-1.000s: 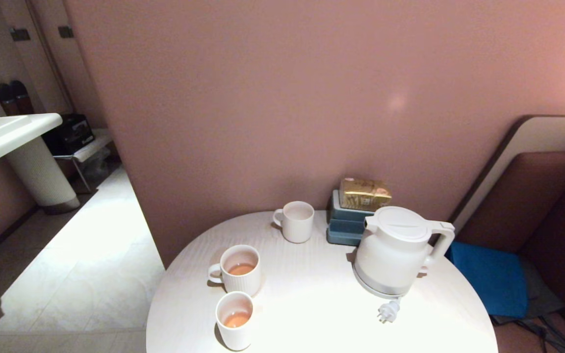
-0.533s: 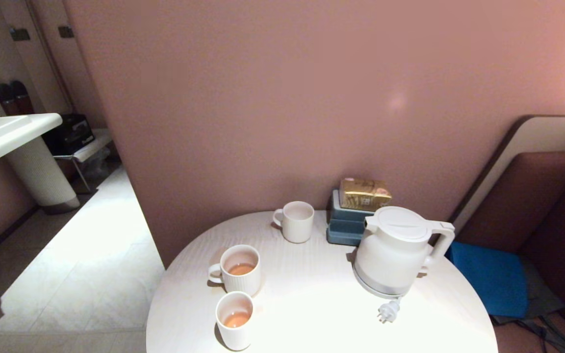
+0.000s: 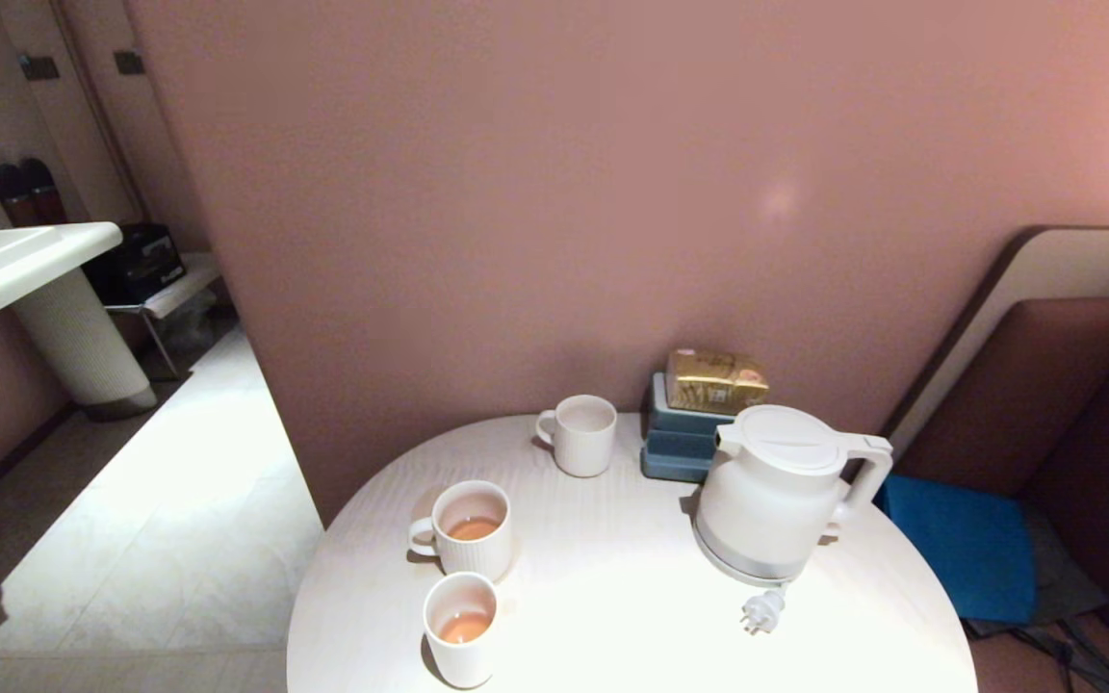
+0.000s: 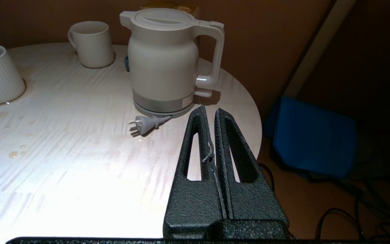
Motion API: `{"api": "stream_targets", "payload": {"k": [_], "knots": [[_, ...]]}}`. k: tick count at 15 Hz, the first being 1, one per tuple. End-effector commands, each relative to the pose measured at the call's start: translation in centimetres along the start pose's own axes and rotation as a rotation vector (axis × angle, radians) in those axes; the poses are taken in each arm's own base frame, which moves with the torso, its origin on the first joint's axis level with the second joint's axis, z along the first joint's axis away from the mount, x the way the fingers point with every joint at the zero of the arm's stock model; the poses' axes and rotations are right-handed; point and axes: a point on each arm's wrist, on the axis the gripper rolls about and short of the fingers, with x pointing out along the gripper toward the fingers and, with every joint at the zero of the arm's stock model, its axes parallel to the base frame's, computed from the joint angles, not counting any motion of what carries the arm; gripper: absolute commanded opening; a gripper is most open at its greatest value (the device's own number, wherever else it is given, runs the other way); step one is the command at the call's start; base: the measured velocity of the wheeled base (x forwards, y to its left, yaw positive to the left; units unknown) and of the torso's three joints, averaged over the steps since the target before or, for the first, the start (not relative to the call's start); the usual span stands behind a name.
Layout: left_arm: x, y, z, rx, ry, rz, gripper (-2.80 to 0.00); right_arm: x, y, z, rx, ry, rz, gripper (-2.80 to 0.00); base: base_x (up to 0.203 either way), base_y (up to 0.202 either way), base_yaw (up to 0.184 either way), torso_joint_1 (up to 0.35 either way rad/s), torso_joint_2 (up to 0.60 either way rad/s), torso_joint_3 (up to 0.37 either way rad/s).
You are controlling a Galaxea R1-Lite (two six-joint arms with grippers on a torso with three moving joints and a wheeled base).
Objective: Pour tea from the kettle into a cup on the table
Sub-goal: Pick up the cup
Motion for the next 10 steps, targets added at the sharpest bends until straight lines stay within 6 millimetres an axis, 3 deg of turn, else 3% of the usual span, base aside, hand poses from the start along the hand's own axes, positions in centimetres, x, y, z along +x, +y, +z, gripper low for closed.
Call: {"api": "stream_targets", "payload": {"k": [1,10], "knots": [[0.00,0.00,0.01,0.001,0.000,0.000,-2.80,0.02,0.00,0.00,0.000,0.003,0.000,-2.80,0.000,0.000,0.000,0.000,0.00,0.000],[-0.02,0.00,0.05,0.003,-0.001,0.000,-2.80,0.01,0.00,0.00,0.000,0.001,0.000,-2.80,0.000,0.000,0.000,0.000,0.00,0.000]]}}
